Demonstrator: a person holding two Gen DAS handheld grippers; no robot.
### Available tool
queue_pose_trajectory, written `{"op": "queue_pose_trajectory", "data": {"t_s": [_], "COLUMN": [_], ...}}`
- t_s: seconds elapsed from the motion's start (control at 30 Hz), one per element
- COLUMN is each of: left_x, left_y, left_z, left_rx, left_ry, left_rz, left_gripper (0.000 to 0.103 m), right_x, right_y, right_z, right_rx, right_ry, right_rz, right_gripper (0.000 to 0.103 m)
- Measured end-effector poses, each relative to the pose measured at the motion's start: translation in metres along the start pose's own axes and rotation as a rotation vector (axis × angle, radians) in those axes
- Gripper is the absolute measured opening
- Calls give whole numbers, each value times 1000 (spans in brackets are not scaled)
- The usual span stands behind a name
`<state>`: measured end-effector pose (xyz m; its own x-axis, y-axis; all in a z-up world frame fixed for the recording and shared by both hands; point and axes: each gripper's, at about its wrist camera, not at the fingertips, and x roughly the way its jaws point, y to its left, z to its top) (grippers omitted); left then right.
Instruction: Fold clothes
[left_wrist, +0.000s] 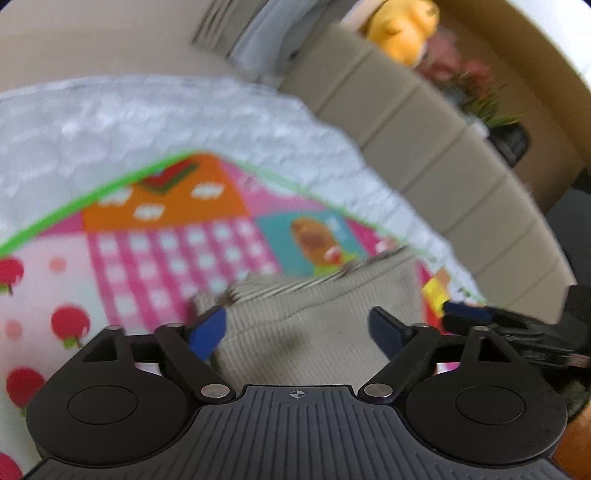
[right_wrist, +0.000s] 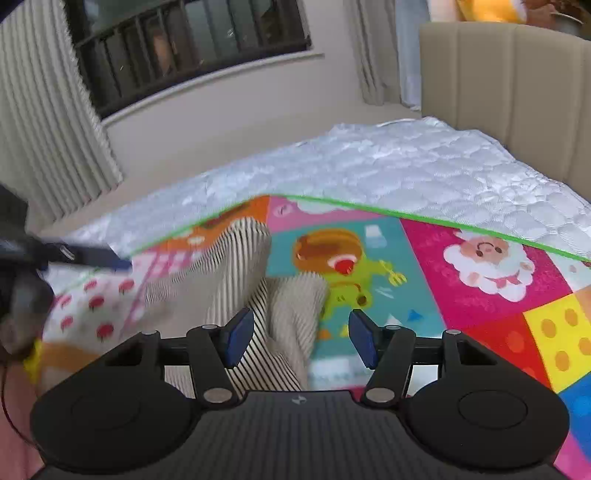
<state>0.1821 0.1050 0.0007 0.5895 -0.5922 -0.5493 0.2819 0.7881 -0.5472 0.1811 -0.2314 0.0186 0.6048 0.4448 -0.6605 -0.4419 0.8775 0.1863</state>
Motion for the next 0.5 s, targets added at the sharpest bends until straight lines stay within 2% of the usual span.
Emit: {"op": "queue_pose_trajectory", "data": {"t_s": [0.1,0.13,0.2,0.23,0.3,0.37,0.43,0.47,0.5], "left_x": [-2,4,17,27,50,67,85,93,102], "left_y": [-34,-48,-76,-87,-108,-108,-107,-106,-106], "left_z": [8,11,16,20,26,31,35,37,39], "left_rx": [126,180,292,334,413,398,373,360,348], "left_ry": [-2,10,41,56,88,140,193,220,247], "left_rz": [-116,-133,-157,-138,-88,-55,-24,-9,6], "left_gripper": [99,99,99,99,99,99,92,75,62], "right_x": [0,-1,-2,-3,-2,3,13,19,25], "right_y": [0,0,2,3,0,-8,-17,-18,-18], "right_z": [-5,-7,-8,-9,-8,-6,-6,-6,-7], "right_rx": [-151,-191,-250,-264,-244,-174,-119,-116,-122], "right_ry": [59,75,104,109,95,65,50,48,52], "right_rz": [15,28,66,93,146,204,256,270,287], "right_gripper": [58,58,42,33,33,34,34,36,38]}}
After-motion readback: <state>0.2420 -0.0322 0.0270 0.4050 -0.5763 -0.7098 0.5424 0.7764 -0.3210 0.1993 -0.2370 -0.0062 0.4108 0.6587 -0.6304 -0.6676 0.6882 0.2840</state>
